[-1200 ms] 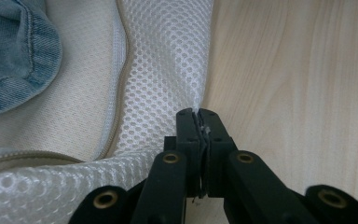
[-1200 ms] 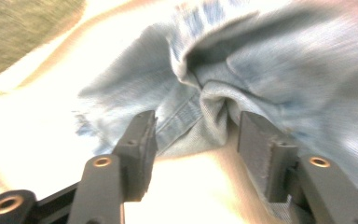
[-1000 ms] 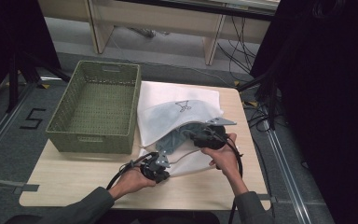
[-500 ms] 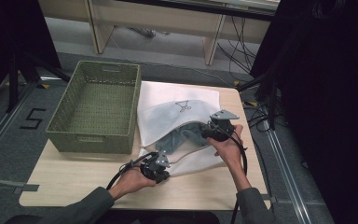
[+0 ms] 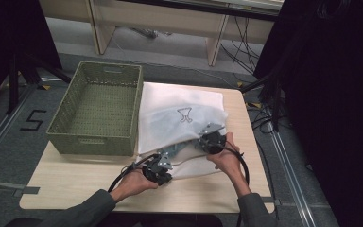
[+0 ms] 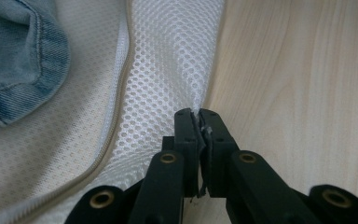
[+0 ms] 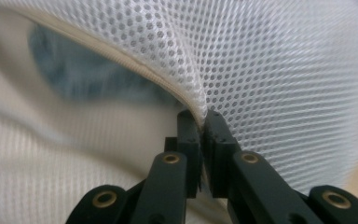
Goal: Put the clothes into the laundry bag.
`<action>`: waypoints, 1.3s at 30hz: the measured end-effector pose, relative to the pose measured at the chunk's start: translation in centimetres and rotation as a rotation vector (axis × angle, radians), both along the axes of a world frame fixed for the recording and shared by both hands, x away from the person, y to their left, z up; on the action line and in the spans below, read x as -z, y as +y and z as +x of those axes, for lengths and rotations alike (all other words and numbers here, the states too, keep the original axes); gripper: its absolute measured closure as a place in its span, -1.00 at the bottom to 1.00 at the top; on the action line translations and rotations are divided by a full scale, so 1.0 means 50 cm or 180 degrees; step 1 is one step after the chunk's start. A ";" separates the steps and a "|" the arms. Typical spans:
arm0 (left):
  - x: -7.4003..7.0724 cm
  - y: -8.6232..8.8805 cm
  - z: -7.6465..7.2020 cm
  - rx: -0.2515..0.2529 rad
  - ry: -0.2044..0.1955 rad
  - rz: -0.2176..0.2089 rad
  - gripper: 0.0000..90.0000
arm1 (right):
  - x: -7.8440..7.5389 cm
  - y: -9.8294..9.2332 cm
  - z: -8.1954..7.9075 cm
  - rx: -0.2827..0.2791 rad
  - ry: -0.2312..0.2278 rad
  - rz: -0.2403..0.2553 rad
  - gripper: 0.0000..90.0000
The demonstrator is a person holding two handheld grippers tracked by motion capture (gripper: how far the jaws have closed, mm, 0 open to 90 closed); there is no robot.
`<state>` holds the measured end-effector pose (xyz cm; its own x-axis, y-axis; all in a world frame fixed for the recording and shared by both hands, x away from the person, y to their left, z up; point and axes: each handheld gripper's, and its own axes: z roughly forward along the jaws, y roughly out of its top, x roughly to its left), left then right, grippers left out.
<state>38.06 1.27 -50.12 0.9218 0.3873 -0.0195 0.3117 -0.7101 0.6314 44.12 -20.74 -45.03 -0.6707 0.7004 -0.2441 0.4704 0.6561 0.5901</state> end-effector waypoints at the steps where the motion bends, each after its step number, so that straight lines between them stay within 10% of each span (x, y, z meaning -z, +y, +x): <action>1: -0.001 0.001 0.000 0.0034 0.0002 0.0055 0.90 | 0.021 0.004 0.003 -0.0006 0.0108 -0.0108 0.93; 8: 0.000 0.000 0.000 0.0006 0.0012 -0.0010 0.90 | 0.076 0.025 0.013 0.0004 0.0295 -0.0328 0.89; 14: 0.003 -0.003 -0.004 -0.0090 0.0042 -0.0112 0.89 | 0.032 0.026 -0.012 -0.0083 -0.0117 -0.0079 0.36; 19: 0.000 0.000 -0.001 0.0002 0.0012 0.0009 0.88 | 0.014 0.050 -0.040 -0.0324 -0.0472 -0.0134 0.73; 25: 0.000 0.001 0.000 -0.0008 0.0022 -0.0008 0.89 | 0.009 0.058 -0.046 -0.0446 -0.0233 -0.0209 0.93; 29: 0.000 0.001 -0.001 -0.0005 0.0014 0.0009 0.89 | 0.086 0.066 -0.035 -0.0462 0.0244 -0.0445 0.94; 39: -0.005 0.005 -0.002 -0.0080 0.0067 -0.0086 0.80 | 0.082 0.064 -0.031 -0.0399 0.0167 -0.0411 0.71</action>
